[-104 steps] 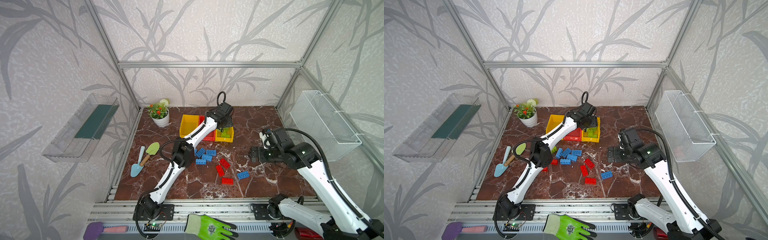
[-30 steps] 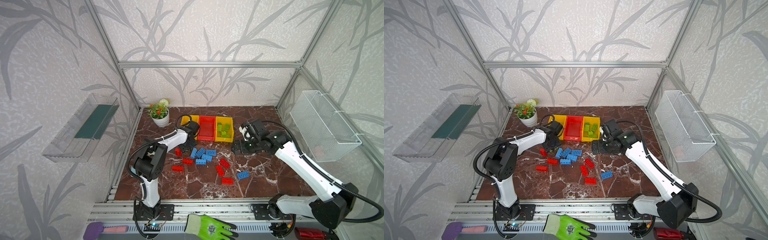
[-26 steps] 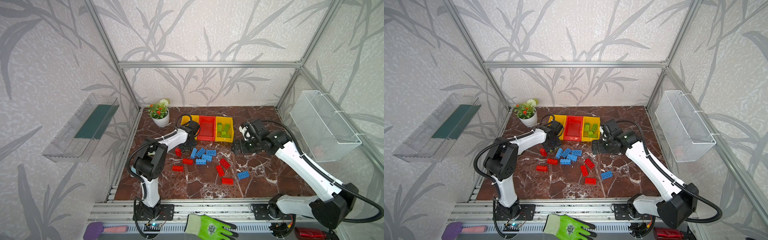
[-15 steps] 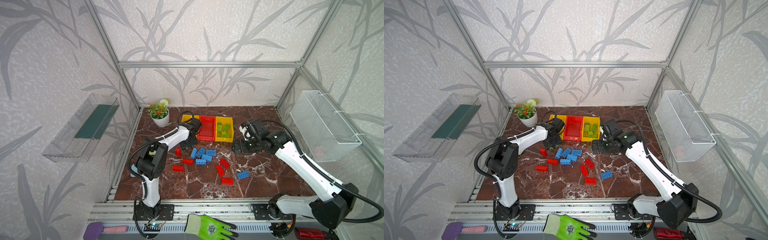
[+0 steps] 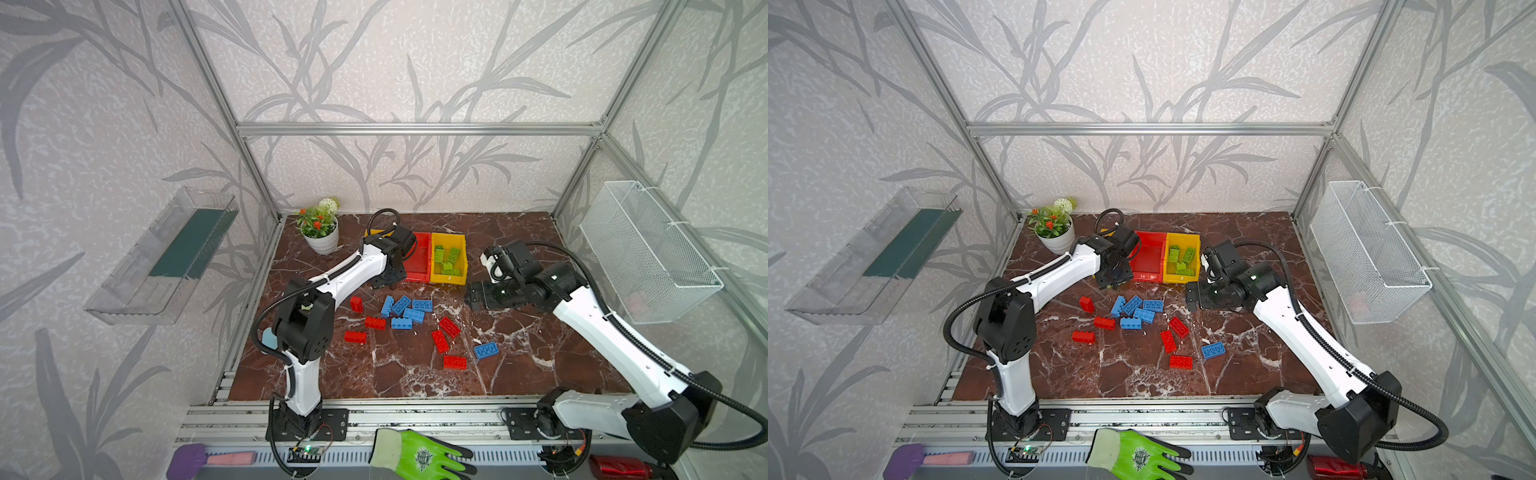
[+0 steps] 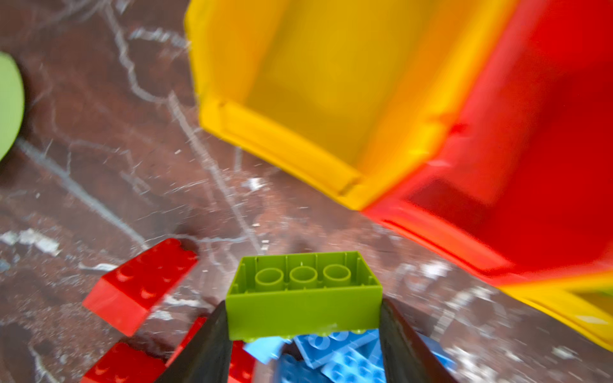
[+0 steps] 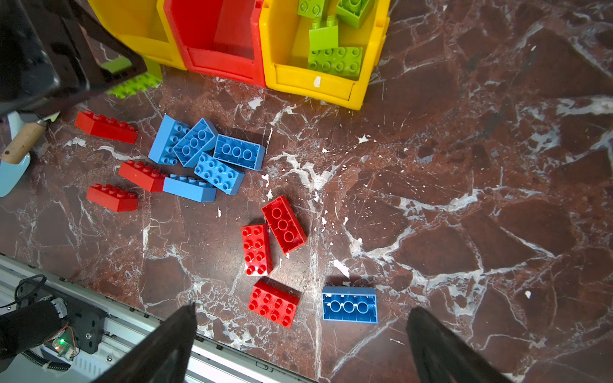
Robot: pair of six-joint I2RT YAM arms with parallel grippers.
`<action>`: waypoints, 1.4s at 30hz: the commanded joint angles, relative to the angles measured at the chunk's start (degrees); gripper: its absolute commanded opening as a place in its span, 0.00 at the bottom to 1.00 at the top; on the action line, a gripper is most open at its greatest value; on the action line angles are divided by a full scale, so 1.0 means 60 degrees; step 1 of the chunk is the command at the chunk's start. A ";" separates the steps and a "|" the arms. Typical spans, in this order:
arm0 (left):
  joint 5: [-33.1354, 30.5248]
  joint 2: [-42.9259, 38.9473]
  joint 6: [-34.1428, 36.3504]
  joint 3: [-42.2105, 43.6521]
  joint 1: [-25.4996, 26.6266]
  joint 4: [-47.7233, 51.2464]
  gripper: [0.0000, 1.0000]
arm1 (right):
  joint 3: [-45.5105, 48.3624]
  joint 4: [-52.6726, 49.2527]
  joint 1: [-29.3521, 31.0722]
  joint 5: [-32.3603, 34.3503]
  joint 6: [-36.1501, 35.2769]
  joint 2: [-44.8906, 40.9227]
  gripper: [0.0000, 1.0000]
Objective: Sort the legos into containers by color
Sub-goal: 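Carry the lime-green brick over the yellow bin and open the left gripper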
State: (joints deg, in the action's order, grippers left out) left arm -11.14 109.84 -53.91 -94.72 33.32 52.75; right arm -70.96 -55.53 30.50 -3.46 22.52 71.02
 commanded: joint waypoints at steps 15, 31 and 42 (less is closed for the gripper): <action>0.0454 0.4111 0.1612 -0.7262 0.1227 0.1027 0.45 | 0.0617 -0.1352 -0.0666 0.0889 -0.0092 -0.2400 0.99; 0.1389 0.6126 0.1716 -0.9274 0.1214 -0.0844 0.66 | 0.0183 -0.2460 -0.0918 0.1481 -0.0077 -0.2858 0.99; 0.1205 0.5875 0.1819 -0.9829 0.1189 -0.0640 0.93 | 0.0033 -0.2265 -0.0967 0.1483 -0.0192 -0.2687 0.99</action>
State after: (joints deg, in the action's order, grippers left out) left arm -2.72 147.52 -43.57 -152.22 40.53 47.81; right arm -69.36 -69.19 24.88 5.13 22.37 54.43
